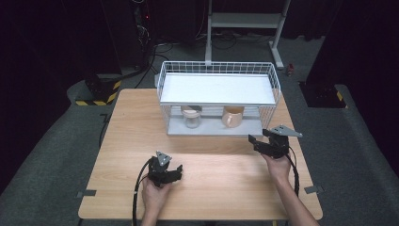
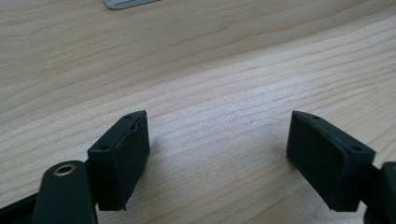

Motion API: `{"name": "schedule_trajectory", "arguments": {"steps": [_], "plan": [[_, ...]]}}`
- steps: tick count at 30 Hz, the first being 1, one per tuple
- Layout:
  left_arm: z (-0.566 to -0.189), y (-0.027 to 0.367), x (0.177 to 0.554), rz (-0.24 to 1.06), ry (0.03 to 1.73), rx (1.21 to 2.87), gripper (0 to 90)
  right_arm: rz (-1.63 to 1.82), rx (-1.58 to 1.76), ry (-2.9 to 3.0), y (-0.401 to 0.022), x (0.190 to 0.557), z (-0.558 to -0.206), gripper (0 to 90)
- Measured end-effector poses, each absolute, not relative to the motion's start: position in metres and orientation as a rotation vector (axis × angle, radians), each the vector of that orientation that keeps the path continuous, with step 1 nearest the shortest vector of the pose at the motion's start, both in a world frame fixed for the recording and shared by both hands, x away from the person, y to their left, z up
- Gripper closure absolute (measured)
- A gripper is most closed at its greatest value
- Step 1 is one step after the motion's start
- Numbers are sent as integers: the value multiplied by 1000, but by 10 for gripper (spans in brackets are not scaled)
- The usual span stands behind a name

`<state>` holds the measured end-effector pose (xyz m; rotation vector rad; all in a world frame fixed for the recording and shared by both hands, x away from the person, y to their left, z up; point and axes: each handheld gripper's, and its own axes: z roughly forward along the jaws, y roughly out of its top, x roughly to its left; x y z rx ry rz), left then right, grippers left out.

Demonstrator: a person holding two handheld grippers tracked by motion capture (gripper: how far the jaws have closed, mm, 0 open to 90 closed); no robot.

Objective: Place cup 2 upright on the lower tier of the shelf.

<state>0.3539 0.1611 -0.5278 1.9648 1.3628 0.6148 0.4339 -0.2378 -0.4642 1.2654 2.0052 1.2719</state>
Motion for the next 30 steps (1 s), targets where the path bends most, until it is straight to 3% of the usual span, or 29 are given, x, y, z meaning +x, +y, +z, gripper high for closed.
{"name": "schedule_trajectory", "arguments": {"steps": [30], "plan": [[-528,161,354,615,1364,1963,217,1312,1275,1979,-261,407,-468,297]]}}
